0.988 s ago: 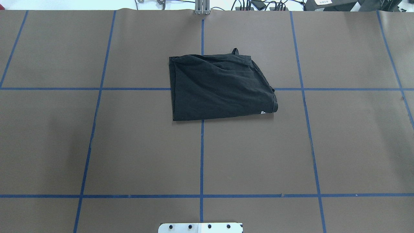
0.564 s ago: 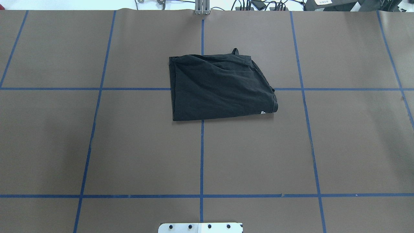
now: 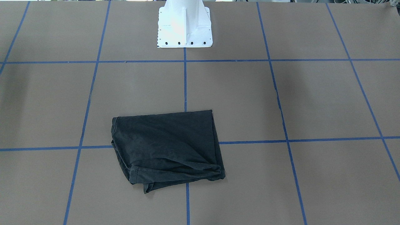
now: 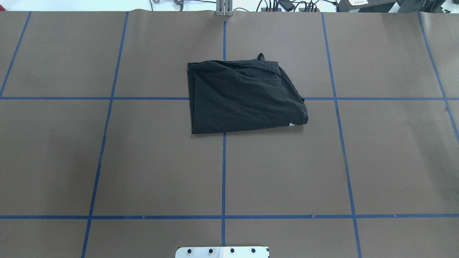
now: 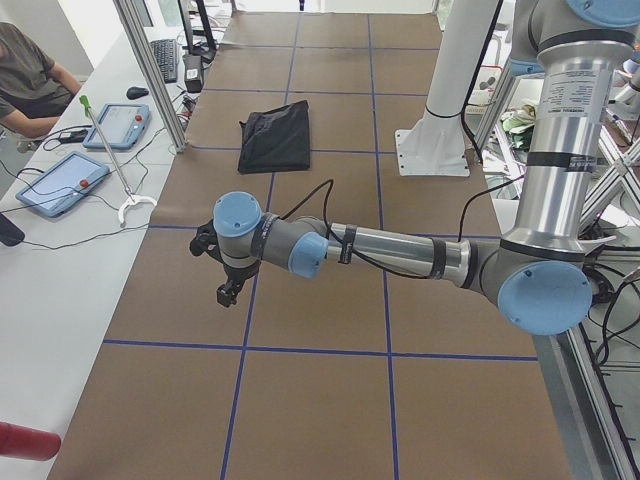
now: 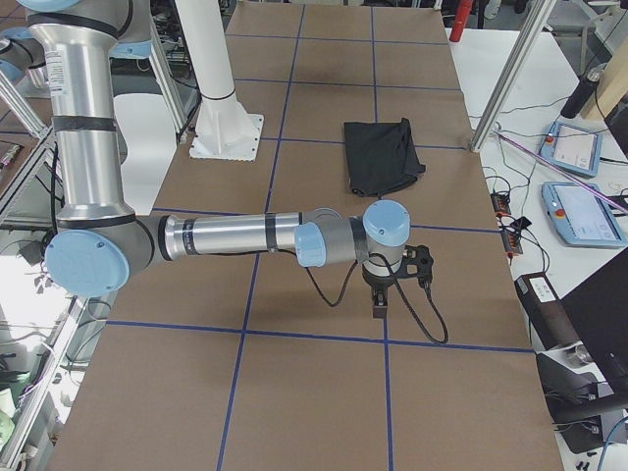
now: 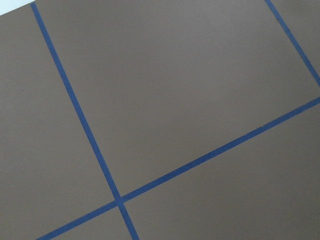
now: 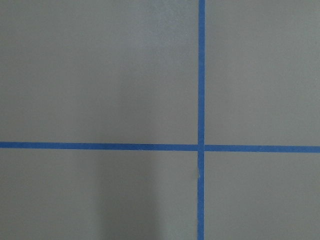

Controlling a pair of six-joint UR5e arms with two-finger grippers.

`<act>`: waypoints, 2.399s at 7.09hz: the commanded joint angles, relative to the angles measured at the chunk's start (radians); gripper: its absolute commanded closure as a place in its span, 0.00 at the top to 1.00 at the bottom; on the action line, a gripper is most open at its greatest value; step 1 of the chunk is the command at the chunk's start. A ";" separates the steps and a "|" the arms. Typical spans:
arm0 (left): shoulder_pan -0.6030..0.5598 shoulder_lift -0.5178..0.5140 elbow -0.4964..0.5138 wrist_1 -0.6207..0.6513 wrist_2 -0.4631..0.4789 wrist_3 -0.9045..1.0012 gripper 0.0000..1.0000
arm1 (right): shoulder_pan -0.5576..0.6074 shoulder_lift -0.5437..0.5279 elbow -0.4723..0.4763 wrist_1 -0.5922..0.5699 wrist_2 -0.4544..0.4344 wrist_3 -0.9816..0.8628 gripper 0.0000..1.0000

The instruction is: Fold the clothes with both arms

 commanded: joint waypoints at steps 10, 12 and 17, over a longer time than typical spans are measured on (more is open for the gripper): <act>0.009 0.023 -0.107 0.001 0.009 -0.001 0.99 | -0.002 -0.075 0.059 0.006 0.001 0.010 1.00; 0.010 0.020 -0.116 -0.004 0.008 -0.004 0.99 | -0.002 -0.072 0.067 0.006 -0.001 0.011 1.00; 0.001 0.053 -0.164 -0.007 0.013 -0.007 0.99 | -0.002 -0.153 0.119 0.008 0.019 -0.003 1.00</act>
